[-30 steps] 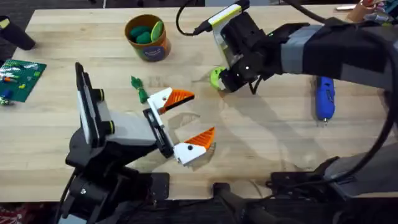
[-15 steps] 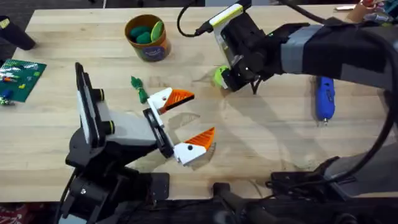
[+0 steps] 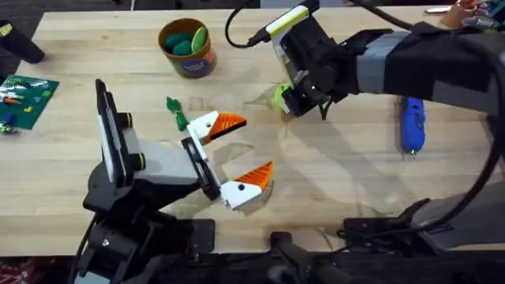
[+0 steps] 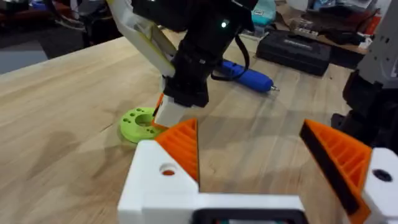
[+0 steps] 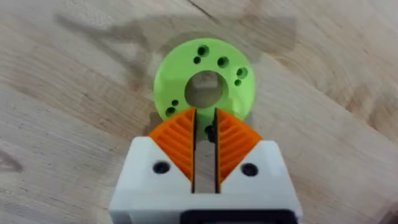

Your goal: Pick up the gripper from the table and insert it into the empty holder that is missing its gripper. Then pick up a screw, insert it into the mounting hole, and use the screwdriver to tighten it. Finally, clean up the table by picking up the vegetable and placing it into the bucket.

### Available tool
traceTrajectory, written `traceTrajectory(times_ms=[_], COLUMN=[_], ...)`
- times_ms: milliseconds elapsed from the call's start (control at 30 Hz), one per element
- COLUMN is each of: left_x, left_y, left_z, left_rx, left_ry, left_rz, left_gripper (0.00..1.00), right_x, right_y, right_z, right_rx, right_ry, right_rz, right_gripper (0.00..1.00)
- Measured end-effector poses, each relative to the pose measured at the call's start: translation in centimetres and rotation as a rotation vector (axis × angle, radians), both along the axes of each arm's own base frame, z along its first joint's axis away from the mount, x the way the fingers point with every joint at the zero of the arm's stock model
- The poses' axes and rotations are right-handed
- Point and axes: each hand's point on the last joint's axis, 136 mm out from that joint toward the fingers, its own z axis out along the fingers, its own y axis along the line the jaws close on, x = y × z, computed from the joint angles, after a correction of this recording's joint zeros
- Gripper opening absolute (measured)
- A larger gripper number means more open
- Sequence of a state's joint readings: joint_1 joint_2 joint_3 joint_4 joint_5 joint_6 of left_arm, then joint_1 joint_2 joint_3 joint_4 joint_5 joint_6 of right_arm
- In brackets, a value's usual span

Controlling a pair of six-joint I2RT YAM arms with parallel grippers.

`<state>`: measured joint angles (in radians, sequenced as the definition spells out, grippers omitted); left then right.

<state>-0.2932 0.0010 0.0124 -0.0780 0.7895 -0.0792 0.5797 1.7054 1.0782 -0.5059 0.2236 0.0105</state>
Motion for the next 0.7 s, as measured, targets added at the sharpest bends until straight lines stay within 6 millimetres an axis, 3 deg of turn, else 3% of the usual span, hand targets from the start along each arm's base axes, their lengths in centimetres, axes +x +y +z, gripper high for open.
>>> traceTrajectory(times_ms=[333,567,700], left_x=[0.0,0.0,0.0], left_y=[0.0,0.0,0.0], left_z=[0.0,0.0,0.0], left_rx=[0.000,0.000,0.000], left_ry=[0.000,0.000,0.000], left_rz=[0.000,0.000,0.000], left_gripper=[0.986,0.986,0.986], right_x=[-0.3,-0.8,-0.9], right_y=[-0.3,-0.9,-1.1], right_z=[0.2,2.3,2.6], right_rx=[-0.009,-0.001,-0.005], right_ry=[0.009,-0.019,-0.019], right_rz=[-0.001,-0.008,-0.010], right_gripper=[0.178,0.178,0.178])
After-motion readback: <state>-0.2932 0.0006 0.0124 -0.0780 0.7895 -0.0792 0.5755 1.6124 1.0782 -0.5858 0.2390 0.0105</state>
